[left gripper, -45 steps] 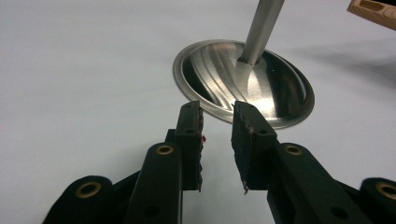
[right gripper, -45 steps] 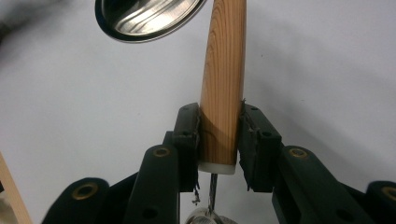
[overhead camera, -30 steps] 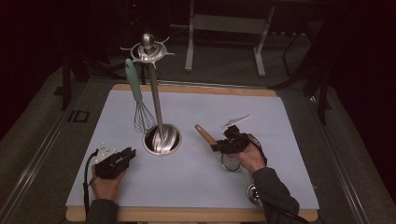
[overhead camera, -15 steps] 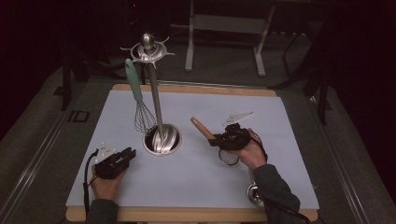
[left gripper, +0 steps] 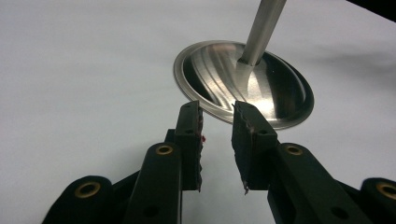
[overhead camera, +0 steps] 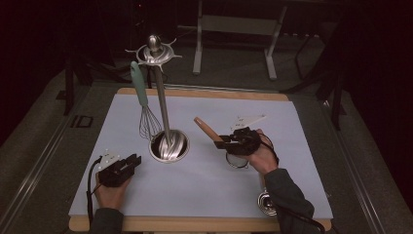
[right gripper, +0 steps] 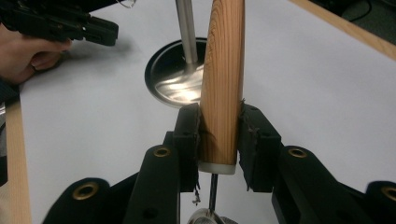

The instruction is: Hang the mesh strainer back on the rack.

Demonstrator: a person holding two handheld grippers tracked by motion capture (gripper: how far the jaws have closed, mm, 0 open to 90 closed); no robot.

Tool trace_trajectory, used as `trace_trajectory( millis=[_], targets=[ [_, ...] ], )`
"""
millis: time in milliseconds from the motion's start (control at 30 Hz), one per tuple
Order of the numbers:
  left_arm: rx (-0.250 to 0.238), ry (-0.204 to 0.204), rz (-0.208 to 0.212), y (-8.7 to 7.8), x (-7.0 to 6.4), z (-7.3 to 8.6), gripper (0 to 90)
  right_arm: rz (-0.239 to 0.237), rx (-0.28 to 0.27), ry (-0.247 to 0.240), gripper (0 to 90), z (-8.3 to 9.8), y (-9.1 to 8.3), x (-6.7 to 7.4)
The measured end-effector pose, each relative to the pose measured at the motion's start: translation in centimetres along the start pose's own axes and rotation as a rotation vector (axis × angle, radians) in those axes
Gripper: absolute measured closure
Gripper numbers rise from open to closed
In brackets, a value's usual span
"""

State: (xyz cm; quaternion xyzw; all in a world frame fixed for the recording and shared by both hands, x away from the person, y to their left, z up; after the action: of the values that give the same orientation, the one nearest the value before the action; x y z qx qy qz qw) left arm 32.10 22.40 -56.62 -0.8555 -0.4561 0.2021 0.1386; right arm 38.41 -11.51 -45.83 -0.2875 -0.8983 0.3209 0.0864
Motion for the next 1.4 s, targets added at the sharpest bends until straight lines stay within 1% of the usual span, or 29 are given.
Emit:
trace_trajectory(
  millis=[100,200,333,533,567,633,667,700,733,867,1000,1067,1267,1400],
  targets=[
    [0.001,0.003,-0.001,0.0,0.0,0.0,72.9,0.003,-0.005,-0.012,70.0,-0.4,-0.1,0.2],
    [0.001,0.004,-0.002,0.0,0.0,0.0,72.9,0.002,-0.021,-0.021,70.0,-0.9,-0.2,0.4],
    [0.003,0.006,-0.002,0.0,-0.1,0.0,72.9,-0.002,-0.048,-0.046,70.1,-1.6,-0.3,0.8],
    [0.003,0.007,-0.002,0.0,-0.1,0.0,72.9,-0.023,-0.068,-0.089,70.0,-2.6,-0.4,1.6],
    [0.003,0.007,-0.002,0.0,-0.1,0.0,72.9,-0.026,-0.076,-0.104,70.1,-2.9,-0.4,1.7],
    [0.004,0.007,-0.002,0.0,-0.1,0.0,72.9,-0.029,-0.08,-0.108,70.1,-3.0,-0.5,1.9],
    [0.004,0.008,-0.002,0.0,-0.1,0.0,72.9,-0.039,-0.099,-0.12,70.1,-3.5,-0.6,2.2],
    [0.004,0.009,-0.002,0.0,-0.1,0.0,72.9,-0.039,-0.099,-0.12,70.1,-3.5,-0.6,2.2],
    [0.003,0.009,-0.002,0.0,-0.1,0.0,72.9,-0.046,-0.112,-0.125,70.1,-3.9,-0.7,2.4],
    [0.005,0.012,-0.003,0.0,-0.1,0.0,72.9,-0.055,-0.135,-0.126,70.2,-4.3,-0.8,2.7],
    [0.005,0.013,-0.003,0.0,-0.1,0.0,72.9,-0.067,-0.161,-0.141,70.3,-4.8,-0.9,3.2],
    [0.005,0.013,-0.003,0.0,-0.1,0.0,73.0,-0.069,-0.167,-0.146,70.3,-5.0,-1.0,3.3],
    [0.007,0.016,-0.003,0.1,-0.2,0.0,72.9,-0.084,-0.208,-0.155,70.3,-5.9,-1.5,3.7],
    [0.007,0.017,-0.004,0.1,-0.2,0.0,72.9,-0.082,-0.213,-0.173,70.4,-6.3,-1.6,3.9]
  ],
)
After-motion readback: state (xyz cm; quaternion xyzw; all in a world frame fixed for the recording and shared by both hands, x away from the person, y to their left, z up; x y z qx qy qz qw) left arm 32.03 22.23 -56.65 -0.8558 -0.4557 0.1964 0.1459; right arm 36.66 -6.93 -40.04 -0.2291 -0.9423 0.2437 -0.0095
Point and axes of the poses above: each handheld gripper's, and its own axes: y roughly forward along the jaws, z roughly out of its underside, x roughly to its left, the point moved 6 cm from there along y, roughly forward along the jaws, and after that the axes turned 8 degrees about z, right-handed, at the moved point
